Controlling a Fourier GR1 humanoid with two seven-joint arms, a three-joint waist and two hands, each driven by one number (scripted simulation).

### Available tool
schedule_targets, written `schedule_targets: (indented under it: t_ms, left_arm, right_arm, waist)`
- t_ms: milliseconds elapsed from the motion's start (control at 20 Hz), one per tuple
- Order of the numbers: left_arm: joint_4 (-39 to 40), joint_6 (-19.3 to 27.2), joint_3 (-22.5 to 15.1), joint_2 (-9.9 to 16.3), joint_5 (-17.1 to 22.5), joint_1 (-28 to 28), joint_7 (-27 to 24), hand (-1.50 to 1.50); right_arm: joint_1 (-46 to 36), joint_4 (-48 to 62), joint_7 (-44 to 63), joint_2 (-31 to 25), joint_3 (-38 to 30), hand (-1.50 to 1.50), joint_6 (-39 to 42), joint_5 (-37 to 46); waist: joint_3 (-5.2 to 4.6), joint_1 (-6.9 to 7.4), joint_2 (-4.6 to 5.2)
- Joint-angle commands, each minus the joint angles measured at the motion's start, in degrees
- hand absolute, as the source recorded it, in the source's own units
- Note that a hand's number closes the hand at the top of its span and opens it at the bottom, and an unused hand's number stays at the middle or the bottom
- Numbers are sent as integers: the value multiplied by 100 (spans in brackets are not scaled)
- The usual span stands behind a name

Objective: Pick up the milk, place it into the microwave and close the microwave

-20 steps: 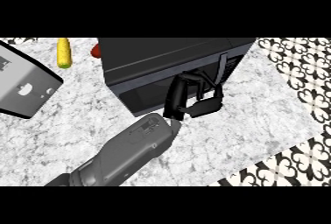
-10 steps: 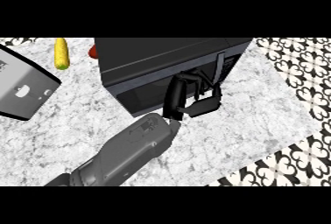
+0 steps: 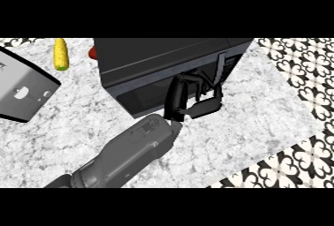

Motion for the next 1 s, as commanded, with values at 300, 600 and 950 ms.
schedule_targets:
  t_ms: [300,600,950]
  left_arm:
    - [504,-139,132,1,331,-330,-151,150]
    - [590,-249,86,1,488,-401,-234,150]
    - [654,-226,2,1,622,-466,-383,150]
  right_arm:
    - [-75,32,160,-229,-136,-150,-11,-330]
    - [-166,-60,238,-379,-7,-150,213,-596]
    - [-153,-3,336,-547,11,-150,362,-820]
  waist:
    - [0,-94,77]
    - [4,-6,80]
    - [11,-70,92]
